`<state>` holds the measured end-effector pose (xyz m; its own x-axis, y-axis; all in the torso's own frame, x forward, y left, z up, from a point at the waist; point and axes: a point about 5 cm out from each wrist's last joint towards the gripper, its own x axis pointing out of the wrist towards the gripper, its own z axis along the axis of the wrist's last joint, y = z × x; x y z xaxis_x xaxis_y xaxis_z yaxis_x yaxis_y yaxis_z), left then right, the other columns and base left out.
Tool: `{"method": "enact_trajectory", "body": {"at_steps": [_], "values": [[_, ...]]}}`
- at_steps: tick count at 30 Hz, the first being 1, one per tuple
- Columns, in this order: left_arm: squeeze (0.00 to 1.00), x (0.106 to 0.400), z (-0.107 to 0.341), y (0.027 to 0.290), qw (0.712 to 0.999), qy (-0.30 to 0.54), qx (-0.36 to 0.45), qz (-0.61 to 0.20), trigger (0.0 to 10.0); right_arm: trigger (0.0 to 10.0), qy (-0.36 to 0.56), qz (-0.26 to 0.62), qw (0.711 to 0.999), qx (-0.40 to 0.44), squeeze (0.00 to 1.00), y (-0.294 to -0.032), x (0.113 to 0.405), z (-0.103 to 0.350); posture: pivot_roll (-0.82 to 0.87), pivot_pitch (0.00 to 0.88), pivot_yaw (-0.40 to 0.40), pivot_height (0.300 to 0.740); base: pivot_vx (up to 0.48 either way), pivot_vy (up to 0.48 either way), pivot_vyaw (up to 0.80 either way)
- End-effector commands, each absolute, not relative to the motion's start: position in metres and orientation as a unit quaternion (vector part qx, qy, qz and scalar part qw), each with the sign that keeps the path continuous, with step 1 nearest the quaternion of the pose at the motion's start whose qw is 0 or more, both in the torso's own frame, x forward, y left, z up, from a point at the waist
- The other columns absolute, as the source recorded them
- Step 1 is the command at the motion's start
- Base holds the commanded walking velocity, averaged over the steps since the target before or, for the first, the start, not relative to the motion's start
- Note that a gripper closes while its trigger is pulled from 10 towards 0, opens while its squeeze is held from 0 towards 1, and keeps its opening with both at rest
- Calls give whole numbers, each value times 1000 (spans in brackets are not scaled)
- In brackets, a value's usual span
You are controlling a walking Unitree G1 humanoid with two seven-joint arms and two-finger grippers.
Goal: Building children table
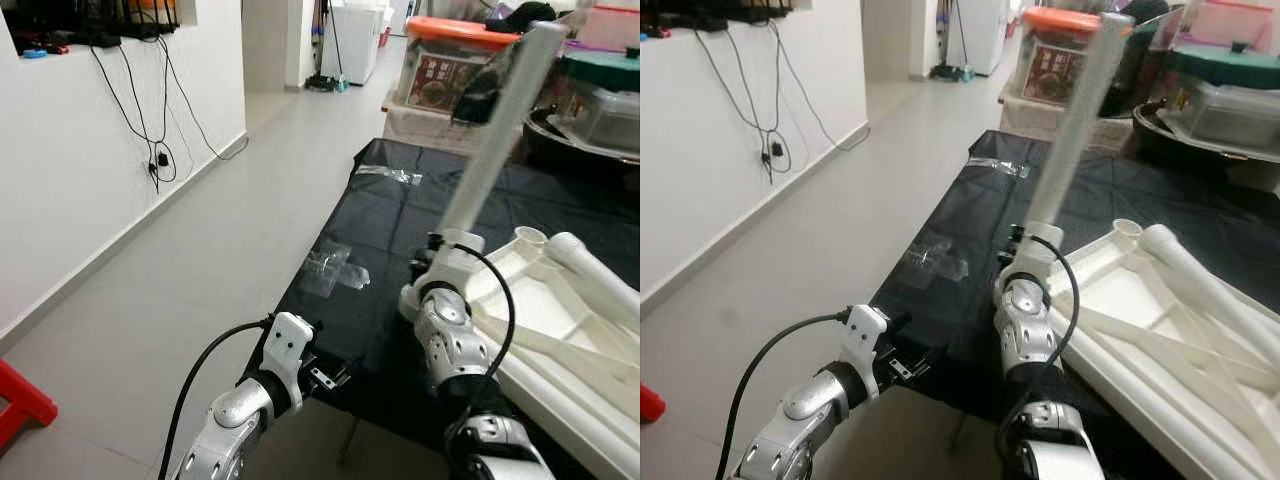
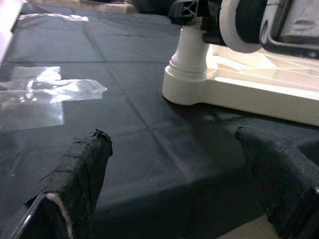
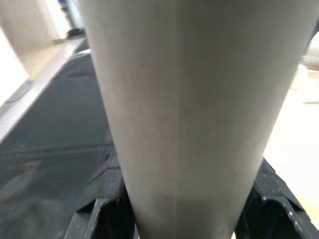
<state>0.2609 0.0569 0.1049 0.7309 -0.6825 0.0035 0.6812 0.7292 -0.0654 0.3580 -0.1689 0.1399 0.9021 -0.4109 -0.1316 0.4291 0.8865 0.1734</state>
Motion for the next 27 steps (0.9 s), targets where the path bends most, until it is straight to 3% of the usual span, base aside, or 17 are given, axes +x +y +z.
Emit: {"method": "enact_trajectory", "body": {"at_steps": [1, 2, 3, 4, 5, 6, 7, 8, 9, 12, 13, 15, 16, 17, 19, 22, 27], "values": [[0, 259, 104, 54, 927, 13, -31, -374, 10000, 0, 60, -252, 958, 123, 0, -176, 351, 131, 106, 0, -100, 740, 0, 0, 0], [0, 259, 104, 53, 927, 13, -31, -373, 10000, 1569, 44, -206, 967, 146, 0, -152, 355, 137, 106, 0, -105, 740, 0, 0, 0], [0, 259, 104, 53, 927, 13, -31, -373, 10000, 1569, 44, -206, 967, 146, 0, -152, 355, 137, 106, 0, -105, 740, 0, 0, 0], [0, 259, 105, 53, 928, 13, -31, -372, 10000, 9765, 32, -181, 972, 147, 0, -145, 357, 140, 107, 0, -104, 740, 0, 0, 0], [0, 259, 105, 53, 928, 13, -32, -372, 10000, 10000, 20, -164, 976, 143, 243, -137, 359, 145, 107, 0, -104, 740, 0, 0, 0], [0, 259, 105, 53, 928, 13, -32, -372, 10000, 10000, 20, -164, 976, 143, 243, -137, 359, 145, 107, 0, -104, 740, 0, 0, 0], [0, 259, 104, 53, 928, 13, -32, -372, 10000, 10000, 9, -146, 979, 143, 1000, -130, 361, 149, 104, 0, -104, 740, 0, 0, 0], [0, 259, 104, 52, 928, 13, -32, -372, 10000, 10000, -8, -119, 984, 133, 1000, -125, 361, 155, 104, 0, -104, 740, 0, 0, 0], [0, 259, 104, 52, 928, 13, -32, -372, 10000, 10000, -26, -94, 988, 121, 0, -121, 362, 160, 104, 0, -104, 740, 0, 0, 0], [0, 259, 104, 52, 928, 13, -32, -372, 10000, 10000, -24, -59, 986, 153, 0, -120, 362, 160, 104, 0, -104, 740, 0, 0, 0], [0, 260, 104, 52, 927, 12, -32, -372, 10000, 10000, -27, 11, 984, 175, 0, -122, 363, 159, 105, 0, -107, 740, 0, 0, 0], [0, 260, 104, 52, 927, 12, -31, -373, 10000, 10000, -30, 42, 985, 167, 0, -124, 363, 158, 105, 0, -107, 740, 0, 0, 0], [0, 260, 104, 52, 927, 11, -31, -373, 10000, 10000, -14, 125, 981, 147, 0, -130, 362, 154, 107, 0, -107, 740, 0, 0, 0], [0, 260, 104, 52, 927, 11, -31, -373, 10000, 10000, -14, 125, 981, 147, 0, -130, 362, 154, 107, 0, -107, 740, 0, 0, 0], [0, 260, 105, 52, 927, 11, -30, -373, 10000, 10000, 12, 227, 965, 130, 0, -132, 359, 152, 105, 0, -108, 740, 0, 0, 0], [0, 261, 105, 52, 927, 11, -30, -373, 10000, 10000, 23, 277, 954, 117, 0, -133, 357, 153, 104, 0, -105, 740, 0, 0, 0], [0, 261, 105, 52, 927, 10, -29, -374, 10000, 10000, 68, 407, 910, 47, 0, -132, 357, 157, 108, 0, -107, 740, 0, 0, 0]]}}
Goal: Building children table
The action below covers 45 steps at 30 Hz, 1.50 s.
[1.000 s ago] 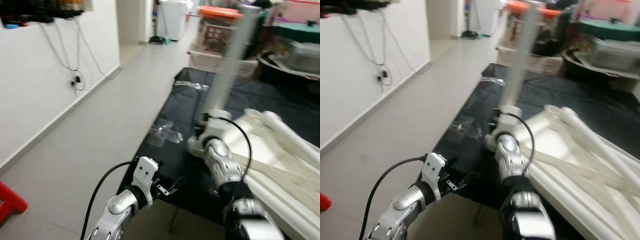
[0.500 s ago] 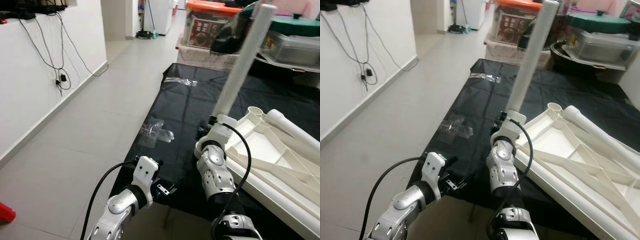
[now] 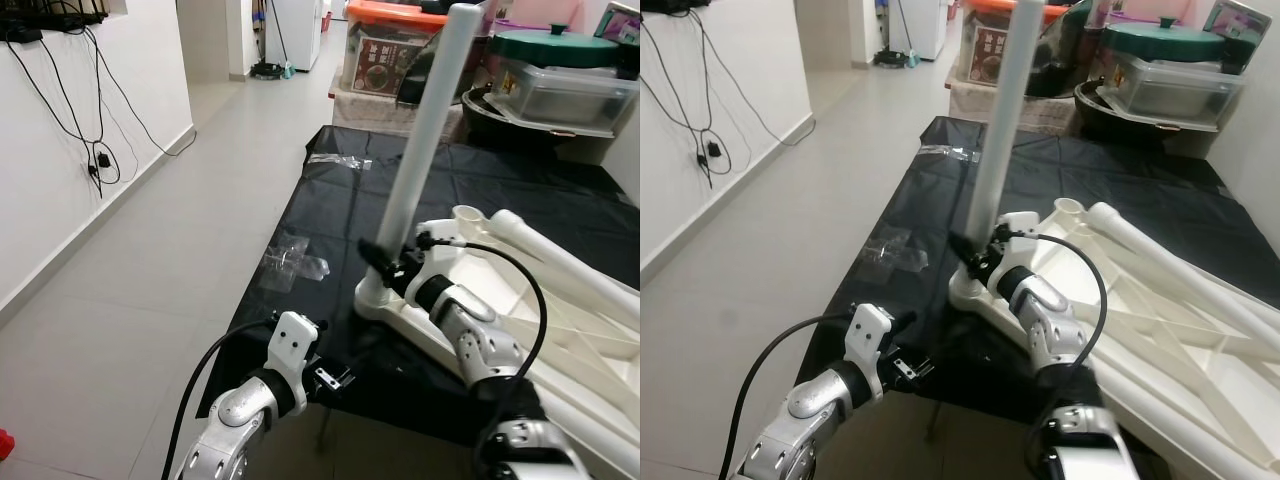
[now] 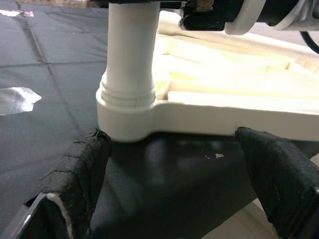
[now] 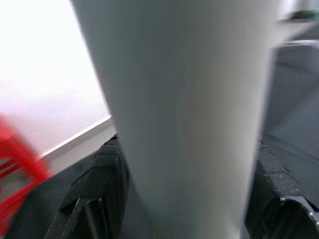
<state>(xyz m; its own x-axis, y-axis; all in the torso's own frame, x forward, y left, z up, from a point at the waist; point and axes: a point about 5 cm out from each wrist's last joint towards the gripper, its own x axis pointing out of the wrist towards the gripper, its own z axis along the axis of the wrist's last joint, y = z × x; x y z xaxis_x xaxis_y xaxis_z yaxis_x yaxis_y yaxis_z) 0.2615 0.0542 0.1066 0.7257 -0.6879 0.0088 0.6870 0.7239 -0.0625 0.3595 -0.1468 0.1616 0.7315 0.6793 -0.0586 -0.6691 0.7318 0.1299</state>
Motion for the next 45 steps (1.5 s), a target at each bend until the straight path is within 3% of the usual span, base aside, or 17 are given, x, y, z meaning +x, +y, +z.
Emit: {"method": "enact_trajectory", "body": {"at_steps": [1, 6, 7, 16, 19, 20, 21, 23, 25, 34, 35, 36, 37, 38, 43, 44, 45], "values": [[0, 261, 105, 52, 927, 10, -29, -374, 10000, 10000, 71, 430, 899, 39, 0, -131, 356, 158, 108, 0, -107, 740, 0, 0, 0], [0, 260, 105, 52, 927, 8, -26, -374, 10000, 10000, 82, 505, 859, 25, 0, -121, 357, 163, 118, 0, -115, 740, 0, 0, 0], [0, 259, 105, 52, 927, 8, -25, -374, 10000, 0, 86, 504, 859, 18, 0, -118, 359, 162, 120, 0, -120, 740, 0, 0, 0], [0, 258, 105, 52, 927, 9, -25, -374, 10000, 0, 71, 381, 922, 7, 0, -123, 372, 159, 119, 0, -119, 740, 0, 0, 0], [0, 258, 104, 53, 927, 9, -25, -375, 10000, 0, 79, 240, 967, 35, 0, -138, 382, 155, 112, 0, -113, 740, 0, 0, 0], [0, 258, 104, 53, 926, 10, -25, -375, 10000, 0, 84, 105, 989, 58, 0, -157, 385, 149, 105, 0, -104, 740, 0, 0, 0], [0, 258, 104, 53, 926, 10, -25, -375, 10000, 0, 84, 105, 989, 58, 0, -157, 385, 149, 105, 0, -104, 740, 0, 0, 0], [0, 258, 103, 53, 926, 12, -25, -377, 10000, 0, 97, -114, 985, 84, 0, -188, 374, 134, 103, 0, -103, 740, 0, 0, 0], [0, 258, 103, 53, 925, 12, -24, -378, 10000, 0, 91, -197, 972, 93, 0, -195, 364, 129, 107, 0, -102, 740, 0, 0, 0], [0, 258, 102, 54, 925, 12, -21, -379, 10000, 0, 46, -246, 960, 127, 0, -163, 347, 137, 111, 0, -101, 740, 0, 0, 0], [0, 258, 102, 53, 925, 13, -21, -379, 10000, 1647, 34, -225, 966, 126, 0, -154, 350, 141, 108, 0, -99, 740, 0, 0, 0], [0, 257, 102, 53, 925, 13, -21, -380, 10000, 10000, 20, -193, 973, 126, 569, -145, 353, 145, 108, 0, -99, 740, 0, 0, 0], [0, 257, 102, 53, 925, 13, -21, -380, 10000, 10000, 20, -193, 973, 126, 569, -145, 353, 145, 108, 0, -99, 740, 0, 0, 0], [0, 257, 102, 53, 925, 13, -21, -380, 10000, 10000, 11, -161, 979, 122, 1000, -138, 355, 147, 108, 0, -99, 740, 0, 0, 0], [0, 257, 102, 53, 924, 13, -21, -381, 10000, 10000, -27, -100, 989, 109, 945, -129, 356, 155, 107, 0, -99, 740, 0, 0, 0], [0, 258, 102, 53, 924, 13, -22, -381, 10000, 10000, -33, -57, 991, 116, 0, -130, 357, 157, 103, 0, -96, 740, 0, 0, 0], [0, 258, 102, 53, 924, 13, -22, -381, 10000, 10000, -36, -10, 993, 116, 0, -131, 358, 157, 104, 0, -97, 740, 0, 0, 0]]}}
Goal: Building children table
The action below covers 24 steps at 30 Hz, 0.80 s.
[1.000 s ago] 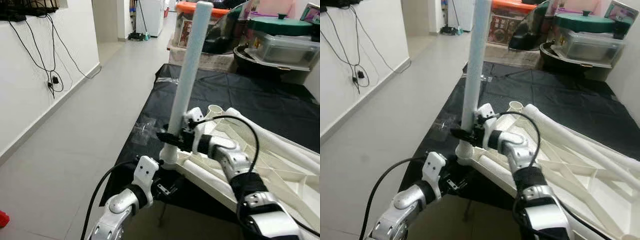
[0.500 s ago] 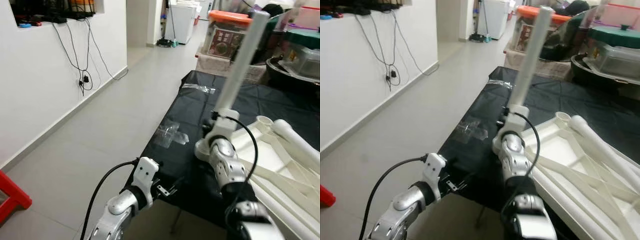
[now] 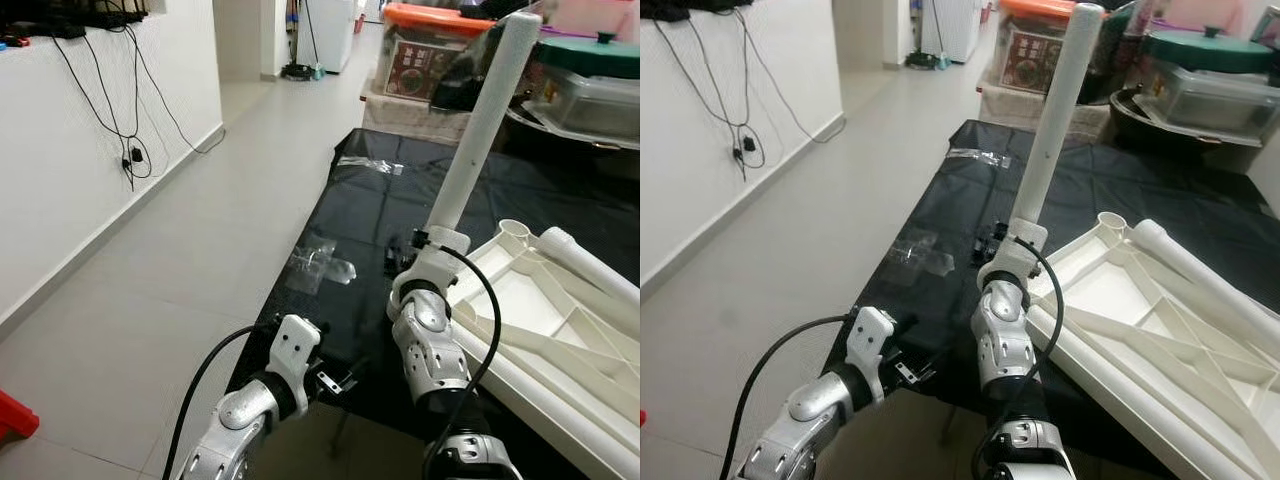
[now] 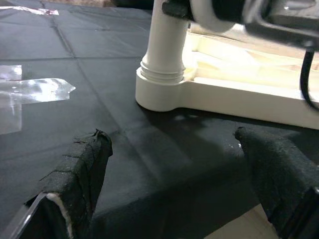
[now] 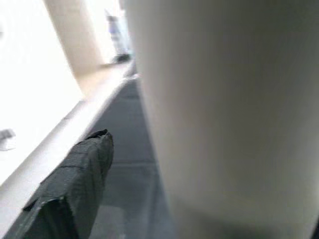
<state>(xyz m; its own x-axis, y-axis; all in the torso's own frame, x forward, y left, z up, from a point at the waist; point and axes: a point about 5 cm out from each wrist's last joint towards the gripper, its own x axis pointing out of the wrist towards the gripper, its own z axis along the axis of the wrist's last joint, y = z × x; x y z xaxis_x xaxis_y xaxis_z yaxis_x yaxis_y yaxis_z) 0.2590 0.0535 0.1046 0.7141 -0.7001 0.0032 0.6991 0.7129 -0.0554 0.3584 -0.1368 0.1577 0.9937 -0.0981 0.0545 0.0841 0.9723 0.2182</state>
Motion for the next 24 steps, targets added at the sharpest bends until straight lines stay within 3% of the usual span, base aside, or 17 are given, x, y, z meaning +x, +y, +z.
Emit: {"method": "enact_trajectory", "body": {"at_steps": [1, 3, 5, 7, 10, 12, 13, 16, 20, 21, 24], "values": [[0, 258, 102, 52, 924, 13, -22, -381, 10000, 10000, -35, 19, 992, 117, 0, -133, 358, 157, 104, 0, -97, 740, 0, 0, 0], [0, 259, 102, 52, 924, 12, -22, -381, 10000, 10000, -8, 137, 985, 103, 0, -136, 360, 154, 100, 0, -97, 740, 0, 0, 0], [0, 259, 102, 52, 924, 12, -22, -381, 10000, 10000, -8, 137, 985, 103, 0, -136, 360, 154, 100, 0, -97, 740, 0, 0, 0], [0, 260, 102, 52, 924, 12, -22, -382, 10000, 10000, 20, 233, 969, 78, 0, -137, 360, 152, 97, 0, -94, 740, 0, 0, 0], [0, 260, 102, 52, 924, 12, -22, -382, 10000, 10000, 45, 284, 956, 61, 0, -135, 360, 149, 93, 0, -96, 740, 0, 0, 0], [0, 260, 103, 53, 924, 12, -21, -382, 10000, 10000, 79, 399, 913, 32, 0, -123, 359, 150, 102, 0, -94, 740, 0, 0, 0], [0, 260, 103, 53, 924, 12, -21, -382, 10000, 10000, 79, 399, 913, 32, 0, -123, 359, 150, 102, 0, -94, 740, 0, 0, 0], [0, 259, 103, 53, 924, 11, -20, -381, 10000, 10000, 86, 495, 864, 28, 0, -107, 360, 160, 113, 0, -100, 740, 0, 0, 0], [0, 258, 103, 53, 925, 11, -21, -380, 10000, 10000, 92, 517, 850, 27, 0, -103, 361, 162, 115, 0, -105, 740, 0, 0, 0], [0, 258, 104, 53, 925, 11, -21, -380, 10000, 314, 97, 527, 844, 27, 0, -102, 361, 161, 116, 0, -108, 740, 0, 0, 0], [0, 257, 104, 53, 925, 11, -22, -379, 10000, 0, 102, 531, 841, 21, 0, -101, 361, 159, 116, 0, -109, 740, 0, 0, 0]]}}
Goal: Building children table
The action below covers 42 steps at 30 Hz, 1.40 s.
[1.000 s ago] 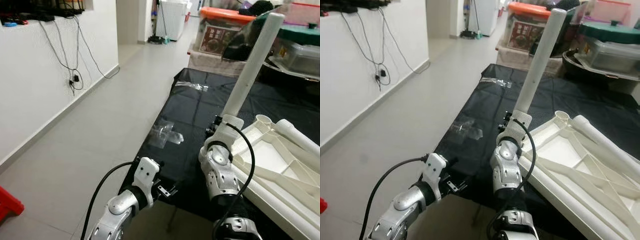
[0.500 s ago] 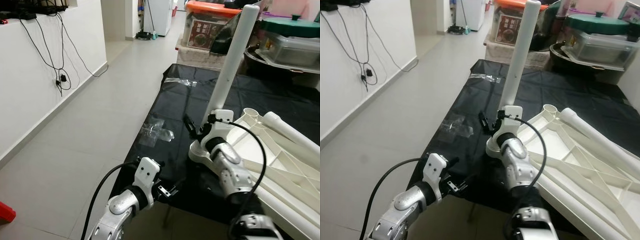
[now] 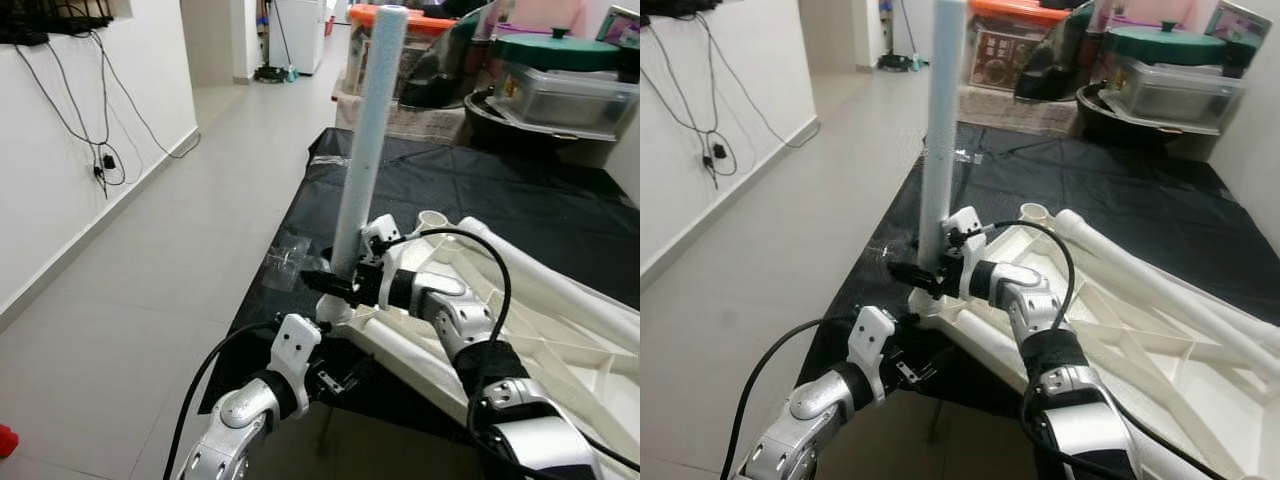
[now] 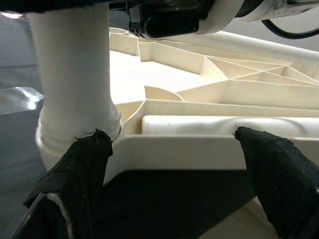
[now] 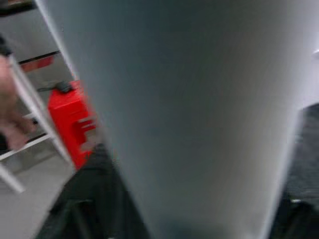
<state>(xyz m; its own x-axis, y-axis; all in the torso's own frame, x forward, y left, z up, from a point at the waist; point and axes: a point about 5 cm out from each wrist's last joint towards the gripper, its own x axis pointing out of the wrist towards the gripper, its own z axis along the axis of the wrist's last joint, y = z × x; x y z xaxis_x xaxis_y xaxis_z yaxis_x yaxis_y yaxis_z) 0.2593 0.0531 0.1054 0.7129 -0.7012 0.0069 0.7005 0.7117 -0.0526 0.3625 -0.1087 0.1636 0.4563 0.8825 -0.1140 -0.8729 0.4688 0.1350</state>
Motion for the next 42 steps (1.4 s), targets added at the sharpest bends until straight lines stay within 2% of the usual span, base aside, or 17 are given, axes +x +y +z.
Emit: {"method": "enact_trajectory", "body": {"at_steps": [1, 6, 9, 11, 13, 14, 15, 18, 25, 26, 27, 29, 30, 32, 33, 34, 42], "values": [[0, 257, 104, 53, 925, 11, -23, -379, 10000, 0, 99, 512, 853, 15, 0, -101, 363, 157, 116, 0, -109, 740, 0, 0, 0], [0, 257, 104, 53, 925, 11, -24, -378, 10000, 0, 91, 443, 892, 6, 0, -106, 372, 156, 116, 0, -108, 740, 0, 0, 0], [0, 257, 104, 53, 926, 12, -25, -378, 10000, 0, 69, 231, 970, 31, 0, -129, 388, 157, 111, 0, -108, 740, 0, 0, 0], [0, 257, 104, 53, 926, 12, -25, -378, 10000, 0, 69, 231, 970, 31, 0, -129, 388, 157, 111, 0, -108, 740, 0, 0, 0], [0, 258, 104, 54, 925, 12, -25, -378, 10000, 0, 54, -1, 997, 61, 0, -162, 388, 153, 101, 0, -100, 740, 0, 0, 0], [0, 258, 104, 54, 925, 12, -25, -378, 10000, 0, 54, -1, 997, 61, 0, -162, 388, 153, 101, 0, -100, 740, 0, 0, 0], [0, 258, 104, 54, 925, 12, -25, -378, 10000, 0, 51, -92, 992, 75, 0, -176, 383, 151, 101, 0, -100, 740, 0, 0, 0], [0, 259, 104, 54, 925, 13, -23, -380, 10000, 0, 16, -195, 977, 91, 0, -183, 366, 149, 103, 0, -93, 740, 0, 0, 0], [0, 260, 104, 55, 925, 12, -20, -379, 10000, 0, -17, -227, 966, 125, 0, -163, 351, 150, 105, 0, -93, 740, 0, 0, 0], [0, 260, 104, 55, 925, 12, -20, -378, 10000, 4039, -23, -207, 970, 126, 0, -154, 352, 151, 105, 0, -93, 740, 0, 0, 0], [0, 260, 104, 55, 925, 12, -21, -378, 10000, 10000, -34, -159, 979, 125, 0, -142, 356, 153, 104, 0, -91, 740, 0, 0, 0], [0, 260, 104, 55, 925, 12, -21, -378, 10000, 10000, -41, -125, 984, 123, 0, -133, 357, 154, 104, 0, -91, 740, 0, 0, 0], [0, 260, 104, 55, 925, 13, -21, -378, 10000, 10000, -48, -108, 986, 118, 1000, -127, 357, 155, 104, 0, -91, 740, 0, 0, 0], [0, 260, 104, 55, 925, 13, -21, -378, 10000, 10000, -51, -99, 987, 114, 1000, -124, 356, 156, 105, 0, -91, 740, 0, 0, 0], [0, 260, 104, 55, 925, 13, -21, -378, 10000, 10000, -58, -97, 988, 100, 918, -127, 354, 157, 106, 0, -93, 740, 0, 0, 0], [0, 260, 104, 55, 925, 12, -21, -378, 10000, 10000, -60, -71, 991, 101, 0, -128, 355, 156, 106, 0, -93, 740, 0, 0, 0], [0, 260, 104, 54, 925, 12, -22, -379, 10000, 10000, -43, 71, 993, 89, 0, -139, 358, 154, 100, 0, -91, 740, 0, 0, 0]]}}
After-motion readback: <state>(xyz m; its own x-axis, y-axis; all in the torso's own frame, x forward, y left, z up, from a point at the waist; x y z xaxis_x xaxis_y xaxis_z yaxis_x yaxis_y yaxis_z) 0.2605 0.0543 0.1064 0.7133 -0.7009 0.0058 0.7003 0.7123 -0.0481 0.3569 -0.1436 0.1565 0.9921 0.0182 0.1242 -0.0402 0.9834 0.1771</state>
